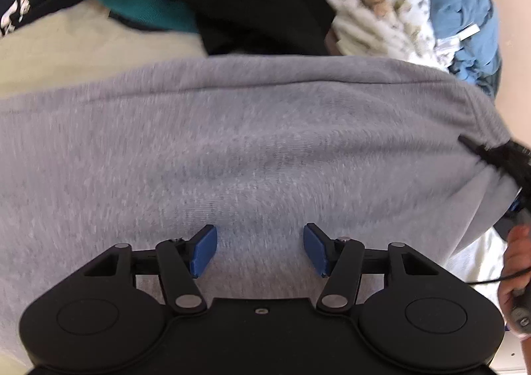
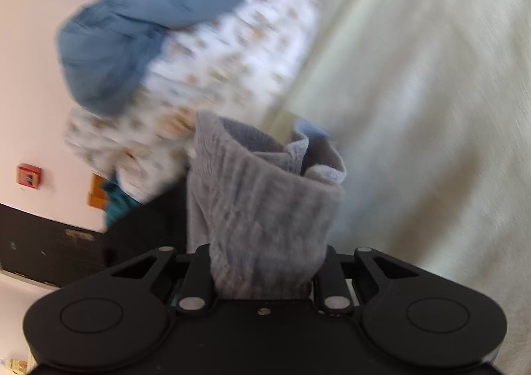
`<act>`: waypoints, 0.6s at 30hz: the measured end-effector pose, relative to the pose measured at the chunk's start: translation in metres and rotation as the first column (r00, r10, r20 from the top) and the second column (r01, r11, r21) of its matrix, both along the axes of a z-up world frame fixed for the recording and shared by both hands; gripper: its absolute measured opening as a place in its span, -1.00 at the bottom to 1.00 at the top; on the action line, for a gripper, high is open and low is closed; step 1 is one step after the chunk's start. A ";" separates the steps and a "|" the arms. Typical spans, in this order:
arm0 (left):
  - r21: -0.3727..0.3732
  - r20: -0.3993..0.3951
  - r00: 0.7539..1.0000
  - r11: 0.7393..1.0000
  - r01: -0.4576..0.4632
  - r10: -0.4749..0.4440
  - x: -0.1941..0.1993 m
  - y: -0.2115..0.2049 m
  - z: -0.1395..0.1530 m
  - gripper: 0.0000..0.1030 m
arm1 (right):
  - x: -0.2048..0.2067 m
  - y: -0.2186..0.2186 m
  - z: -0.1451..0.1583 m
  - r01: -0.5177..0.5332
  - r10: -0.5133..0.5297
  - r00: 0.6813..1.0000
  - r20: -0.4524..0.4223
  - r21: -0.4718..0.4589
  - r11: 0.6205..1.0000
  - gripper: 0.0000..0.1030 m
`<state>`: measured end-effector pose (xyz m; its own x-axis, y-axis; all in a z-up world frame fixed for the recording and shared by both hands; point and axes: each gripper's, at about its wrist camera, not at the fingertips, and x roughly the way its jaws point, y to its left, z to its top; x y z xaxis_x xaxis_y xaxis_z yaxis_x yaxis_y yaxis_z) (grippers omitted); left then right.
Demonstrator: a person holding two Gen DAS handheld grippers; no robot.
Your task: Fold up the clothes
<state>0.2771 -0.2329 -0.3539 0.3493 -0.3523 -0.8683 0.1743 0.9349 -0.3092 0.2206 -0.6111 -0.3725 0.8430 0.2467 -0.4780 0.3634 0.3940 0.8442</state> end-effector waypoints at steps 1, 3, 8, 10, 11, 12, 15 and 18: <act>-0.017 0.005 1.000 1.000 0.000 0.000 0.001 -0.003 0.004 0.20 | 0.004 -0.004 0.010 0.004 -0.003 1.000 0.020 -0.014 1.000 -0.63; -0.070 0.003 1.000 0.998 0.000 0.000 0.006 -0.015 0.010 0.20 | 0.006 -0.025 0.016 0.045 -0.045 0.999 0.026 0.007 0.999 -0.63; -0.029 0.029 0.998 0.998 0.059 -0.058 0.008 -0.046 0.008 0.19 | -0.010 -0.086 0.031 0.110 -0.109 0.994 0.011 -0.069 0.992 -0.64; -0.011 0.056 0.997 0.998 0.060 -0.060 0.007 -0.049 0.007 0.19 | -0.016 -0.108 0.036 0.095 -0.098 0.995 -0.013 -0.144 0.985 -0.64; 0.010 0.068 0.996 0.998 0.056 -0.056 0.007 -0.047 0.004 0.19 | -0.015 -0.110 0.034 0.074 -0.080 0.996 -0.028 -0.156 0.985 -0.64; 0.028 0.067 0.996 0.998 0.055 -0.057 0.008 -0.045 0.001 0.19 | -0.015 -0.113 0.033 0.053 -0.061 0.997 -0.043 -0.167 0.984 -0.63; 0.073 0.053 0.997 0.996 0.054 -0.058 0.011 -0.036 -0.010 0.19 | -0.016 -0.109 0.032 0.023 -0.035 0.998 -0.059 -0.204 0.979 -0.63; 0.107 0.038 0.998 0.993 0.045 -0.049 0.011 -0.024 -0.020 0.19 | -0.011 -0.096 0.040 0.019 -0.031 0.998 -0.046 -0.243 0.970 -0.62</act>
